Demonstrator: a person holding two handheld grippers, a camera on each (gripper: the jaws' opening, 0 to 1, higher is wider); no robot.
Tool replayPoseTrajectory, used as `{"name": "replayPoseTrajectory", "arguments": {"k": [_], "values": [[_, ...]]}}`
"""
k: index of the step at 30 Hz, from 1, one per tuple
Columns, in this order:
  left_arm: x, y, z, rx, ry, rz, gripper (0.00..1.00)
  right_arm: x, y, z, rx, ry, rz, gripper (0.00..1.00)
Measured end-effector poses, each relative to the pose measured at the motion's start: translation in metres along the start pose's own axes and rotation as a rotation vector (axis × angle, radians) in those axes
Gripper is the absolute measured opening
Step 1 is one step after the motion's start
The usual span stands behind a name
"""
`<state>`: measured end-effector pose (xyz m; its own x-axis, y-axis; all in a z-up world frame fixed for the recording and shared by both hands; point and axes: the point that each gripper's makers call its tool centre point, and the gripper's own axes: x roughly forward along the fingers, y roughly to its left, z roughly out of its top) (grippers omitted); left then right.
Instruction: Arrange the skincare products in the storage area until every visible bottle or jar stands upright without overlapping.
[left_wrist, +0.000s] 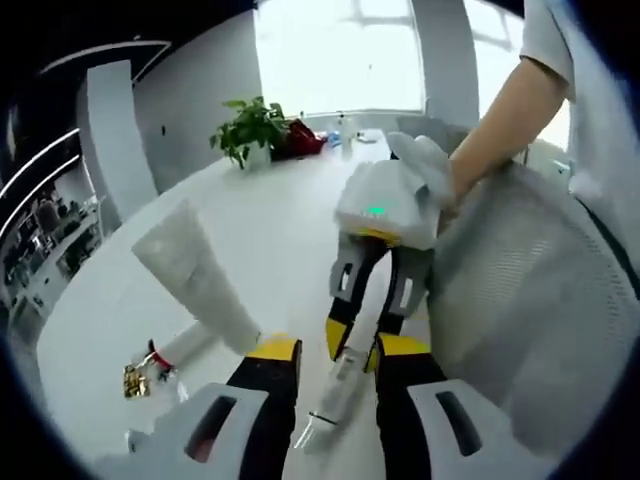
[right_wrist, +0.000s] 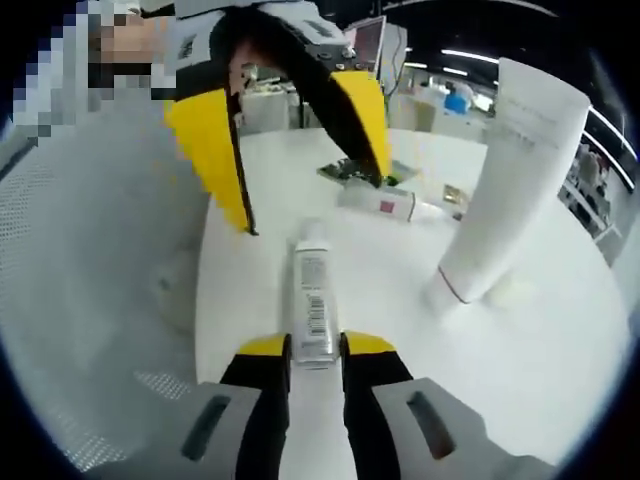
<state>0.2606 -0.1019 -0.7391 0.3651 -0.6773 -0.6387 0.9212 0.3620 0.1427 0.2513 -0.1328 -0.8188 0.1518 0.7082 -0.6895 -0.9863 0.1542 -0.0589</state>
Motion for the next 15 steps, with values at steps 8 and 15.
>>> {"name": "replayPoseTrajectory", "arguments": {"k": [8, 15], "values": [[-0.024, 0.013, -0.071, -0.081, 0.126, 0.062, 0.35, 0.005, 0.002, 0.013, -0.079, 0.104, 0.016, 0.24], [-0.029, 0.017, -0.076, -0.13, 0.109, 0.099, 0.37, 0.021, 0.001, 0.037, -0.118, 0.128, 0.018, 0.27]]}}
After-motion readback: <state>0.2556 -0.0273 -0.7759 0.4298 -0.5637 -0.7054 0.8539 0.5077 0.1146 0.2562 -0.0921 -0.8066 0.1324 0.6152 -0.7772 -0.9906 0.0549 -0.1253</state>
